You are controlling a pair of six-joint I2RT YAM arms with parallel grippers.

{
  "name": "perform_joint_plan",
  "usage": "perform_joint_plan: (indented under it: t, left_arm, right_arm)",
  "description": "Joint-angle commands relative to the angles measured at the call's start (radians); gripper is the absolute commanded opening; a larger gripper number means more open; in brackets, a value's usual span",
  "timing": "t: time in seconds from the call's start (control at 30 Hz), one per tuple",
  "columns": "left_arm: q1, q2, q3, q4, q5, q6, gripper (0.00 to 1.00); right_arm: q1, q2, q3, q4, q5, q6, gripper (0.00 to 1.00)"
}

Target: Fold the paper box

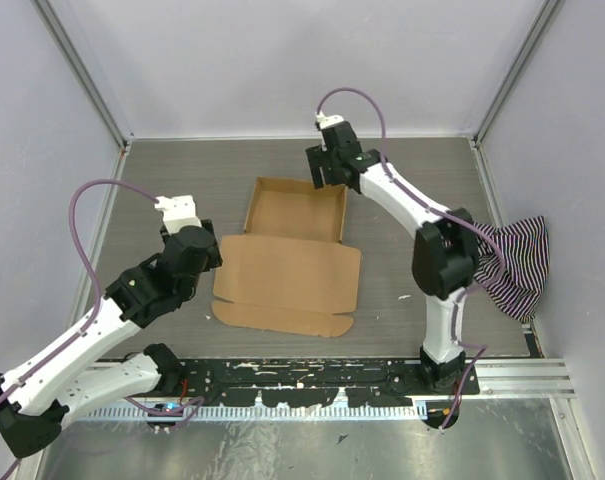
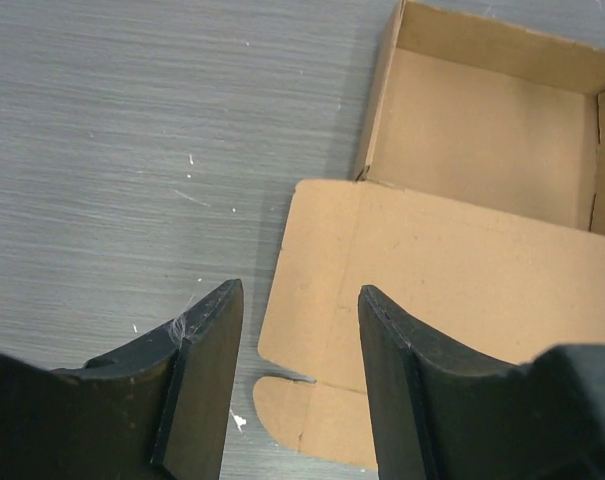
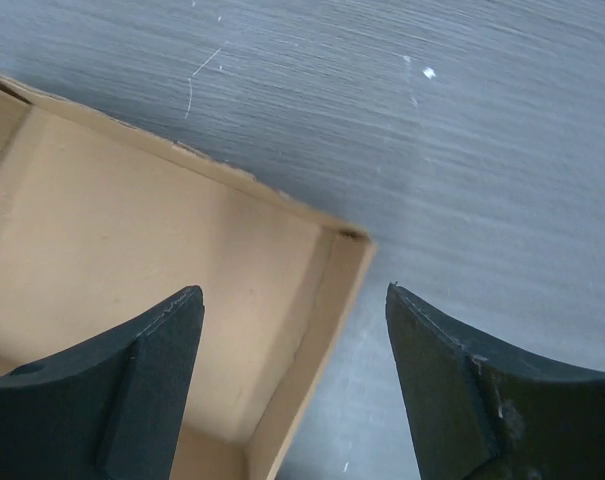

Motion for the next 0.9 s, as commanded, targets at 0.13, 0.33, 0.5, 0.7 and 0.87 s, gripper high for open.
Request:
perform_joint_plan:
  t: [0.13, 0.33, 0.5, 0.7, 0.87]
  left_arm:
    - [0.003, -0.062, -0.073, -0.039, 0.106, -0.067, 0.56]
    - [0.003, -0.059, -0.124, -0.018, 0.126, -0.089, 0.56]
    - [0.004, -0.027, -0.125, -0.017, 0.155, -0.106, 0.56]
    - [0.003, -0.005, -0.123, -0.011, 0.187, -0.118, 0.55]
    - [0.004, -0.013, -0.128, -0.013, 0.194, -0.129, 0.55]
  right_arm:
    - [0.001, 0.222, 0.204, 0.093, -0.178, -0.312, 0.78]
    - [0.002, 0.311, 0.304, 0.089, -0.218, -0.337, 0.79]
    - [0.005, 0.393, 0.372, 0.085, -0.312, -0.304, 0.79]
    - [0.008, 0.461, 0.412, 0.089, -0.377, -0.258, 0.79]
    - [0.007, 0.496, 0.423, 0.102, -0.36, -0.22, 0.77]
